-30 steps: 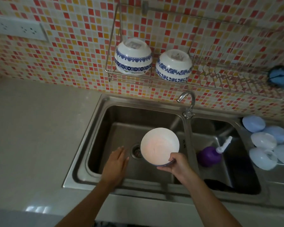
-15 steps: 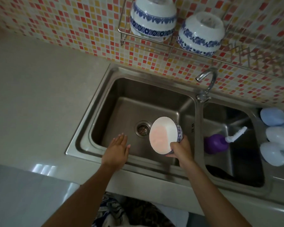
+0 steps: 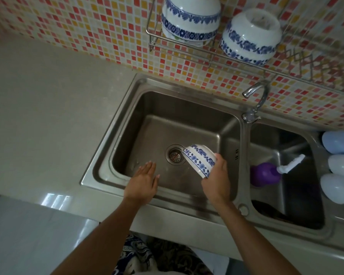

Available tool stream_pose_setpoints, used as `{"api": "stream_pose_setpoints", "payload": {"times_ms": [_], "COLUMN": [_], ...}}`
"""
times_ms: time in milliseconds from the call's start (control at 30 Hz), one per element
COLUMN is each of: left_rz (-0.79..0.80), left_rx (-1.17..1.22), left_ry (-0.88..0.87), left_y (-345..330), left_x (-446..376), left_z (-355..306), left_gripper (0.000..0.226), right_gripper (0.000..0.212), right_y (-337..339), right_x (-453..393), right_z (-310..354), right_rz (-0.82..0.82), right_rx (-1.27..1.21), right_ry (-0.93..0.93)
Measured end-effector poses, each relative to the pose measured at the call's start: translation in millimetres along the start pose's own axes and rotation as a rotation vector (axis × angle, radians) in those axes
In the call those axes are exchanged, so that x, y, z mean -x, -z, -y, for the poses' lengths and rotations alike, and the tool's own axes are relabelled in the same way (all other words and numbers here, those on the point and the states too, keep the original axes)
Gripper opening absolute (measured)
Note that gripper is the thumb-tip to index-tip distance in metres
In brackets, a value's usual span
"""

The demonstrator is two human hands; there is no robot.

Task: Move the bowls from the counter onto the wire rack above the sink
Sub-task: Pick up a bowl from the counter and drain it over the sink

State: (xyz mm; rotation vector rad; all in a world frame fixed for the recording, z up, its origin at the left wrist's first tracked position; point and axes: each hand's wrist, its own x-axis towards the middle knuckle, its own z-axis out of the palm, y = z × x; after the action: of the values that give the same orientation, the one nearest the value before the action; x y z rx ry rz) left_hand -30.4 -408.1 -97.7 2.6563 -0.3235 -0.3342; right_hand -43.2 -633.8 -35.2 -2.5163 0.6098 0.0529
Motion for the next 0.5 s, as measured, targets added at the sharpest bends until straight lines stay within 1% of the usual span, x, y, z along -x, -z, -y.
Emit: {"api": "stream_pose_setpoints", "payload": {"times_ms": [133, 233, 300, 400, 500], "left_rz": [-0.008, -0.009, -0.008, 0.002, 0.014], "left_rx": [0.019, 0.001, 0.003, 0.035, 0.058], "left_ry": [0.002, -0.003, -0.001, 0.018, 0.02], "left_y": [0, -1, -2, -5, -4], "left_x": [0, 0, 0, 1, 1], "left_z": [0, 1, 2, 4, 3], "left_gripper": [0.057, 0.061, 0.062, 0.062, 0.061], "right_gripper": [0.082, 0.077, 0.072, 0.077, 0.08], "right_y": [-2, -10, -14, -13, -9], "right_x": [5, 10, 10, 8, 1], "right_z": [-2, -8, -11, -9, -4], "right_rz": [0.007, -0.04, -0.07, -0.076, -0.075], "right_rx": [0.154, 0.234, 0.253, 0.216, 0.083], "right_ry": [0.107, 0.181, 0.191, 0.139, 0.0]}}
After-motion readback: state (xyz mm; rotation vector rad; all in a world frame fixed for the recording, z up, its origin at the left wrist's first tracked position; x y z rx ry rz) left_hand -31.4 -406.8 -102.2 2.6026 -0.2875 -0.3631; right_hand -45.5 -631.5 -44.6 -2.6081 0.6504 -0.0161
